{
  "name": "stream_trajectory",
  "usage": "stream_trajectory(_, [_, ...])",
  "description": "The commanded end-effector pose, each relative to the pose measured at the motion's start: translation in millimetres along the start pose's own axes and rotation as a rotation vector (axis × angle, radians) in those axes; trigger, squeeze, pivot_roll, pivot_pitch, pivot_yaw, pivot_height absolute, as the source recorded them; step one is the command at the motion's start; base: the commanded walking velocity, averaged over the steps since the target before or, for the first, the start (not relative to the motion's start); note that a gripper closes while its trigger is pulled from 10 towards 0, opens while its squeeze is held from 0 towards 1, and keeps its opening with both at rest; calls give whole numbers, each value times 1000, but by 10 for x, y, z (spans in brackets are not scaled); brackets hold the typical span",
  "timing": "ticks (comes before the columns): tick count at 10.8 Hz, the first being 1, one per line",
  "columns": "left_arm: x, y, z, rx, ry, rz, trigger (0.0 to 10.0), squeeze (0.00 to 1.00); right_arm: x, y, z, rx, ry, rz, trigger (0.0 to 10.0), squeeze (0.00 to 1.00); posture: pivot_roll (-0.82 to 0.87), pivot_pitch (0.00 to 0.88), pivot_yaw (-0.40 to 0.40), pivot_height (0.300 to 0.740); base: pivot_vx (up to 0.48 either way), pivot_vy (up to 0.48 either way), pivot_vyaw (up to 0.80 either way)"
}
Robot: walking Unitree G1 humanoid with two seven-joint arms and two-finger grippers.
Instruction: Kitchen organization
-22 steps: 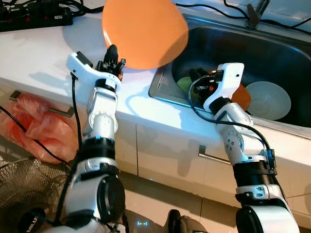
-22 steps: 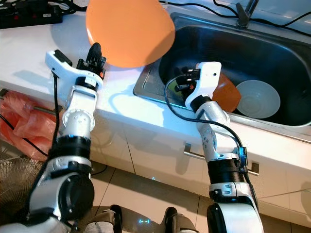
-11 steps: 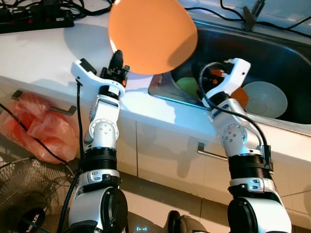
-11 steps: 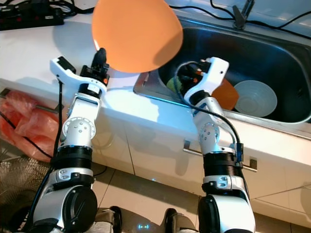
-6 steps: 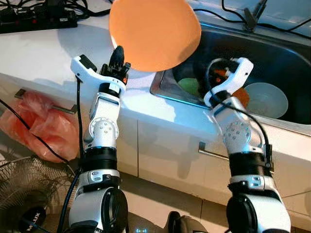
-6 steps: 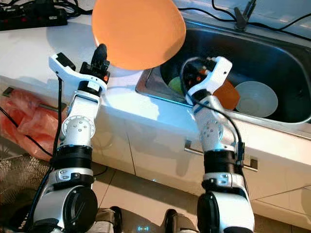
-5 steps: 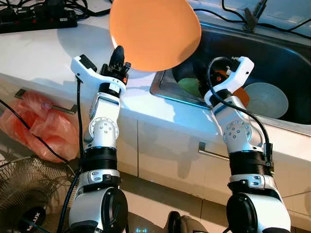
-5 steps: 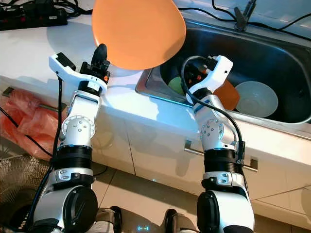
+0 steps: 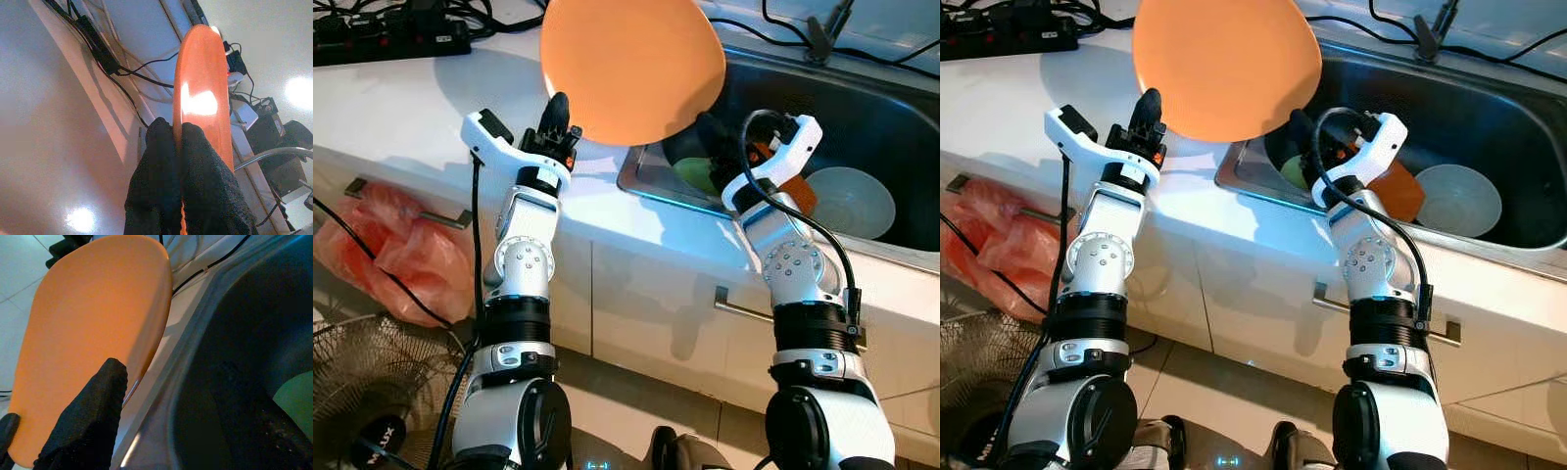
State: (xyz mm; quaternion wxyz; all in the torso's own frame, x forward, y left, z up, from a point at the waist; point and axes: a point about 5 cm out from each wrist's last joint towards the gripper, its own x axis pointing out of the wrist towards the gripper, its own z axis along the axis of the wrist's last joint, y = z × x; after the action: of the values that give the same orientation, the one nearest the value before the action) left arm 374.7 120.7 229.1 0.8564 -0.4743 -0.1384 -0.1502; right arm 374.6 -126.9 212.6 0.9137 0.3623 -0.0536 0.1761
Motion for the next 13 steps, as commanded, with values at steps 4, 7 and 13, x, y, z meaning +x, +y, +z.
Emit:
stream_trajectory(4, [-14, -239, -236, -46, 79, -112, 10000, 0, 12, 4, -8, 45, 9, 8, 10000, 0, 42, 161, -49, 740, 0, 0, 0])
stream_trajectory(7, [-29, -265, -296, -43, 116, -131, 10000, 0, 16, -3, -2, 53, 4, 3, 10000, 0, 45, 160, -49, 740, 0, 0, 0])
stream_trajectory(13, [-65, -245, -432, 11, 211, -122, 10000, 0, 20, -18, 64, 117, -39, -5, 0, 0, 43, 160, -46, 740, 0, 0, 0])
